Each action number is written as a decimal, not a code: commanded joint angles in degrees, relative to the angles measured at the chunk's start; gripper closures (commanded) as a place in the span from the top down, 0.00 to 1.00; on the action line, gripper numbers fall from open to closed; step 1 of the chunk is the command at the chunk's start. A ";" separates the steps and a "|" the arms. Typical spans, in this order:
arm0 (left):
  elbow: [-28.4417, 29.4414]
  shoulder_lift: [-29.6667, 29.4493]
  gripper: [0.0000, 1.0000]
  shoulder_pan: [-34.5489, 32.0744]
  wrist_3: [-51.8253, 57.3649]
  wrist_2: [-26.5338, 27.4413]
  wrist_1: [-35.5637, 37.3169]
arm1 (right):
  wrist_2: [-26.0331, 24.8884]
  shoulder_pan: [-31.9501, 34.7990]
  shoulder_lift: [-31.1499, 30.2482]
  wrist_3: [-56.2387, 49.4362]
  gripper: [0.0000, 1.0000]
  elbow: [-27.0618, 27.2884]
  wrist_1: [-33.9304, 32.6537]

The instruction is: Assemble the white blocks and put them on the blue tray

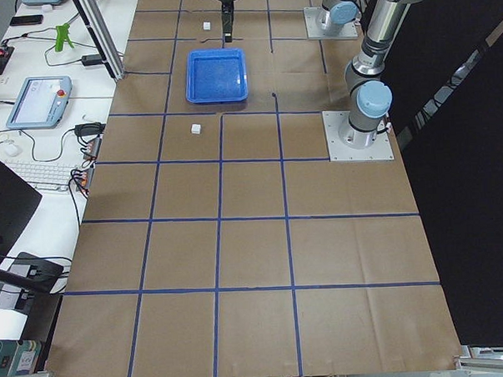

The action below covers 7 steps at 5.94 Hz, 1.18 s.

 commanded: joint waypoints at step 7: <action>0.00 0.63 0.99 0.44 0.27 -0.52 0.44 | -3.19 -1.25 1.40 -15.47 1.00 -0.17 -5.46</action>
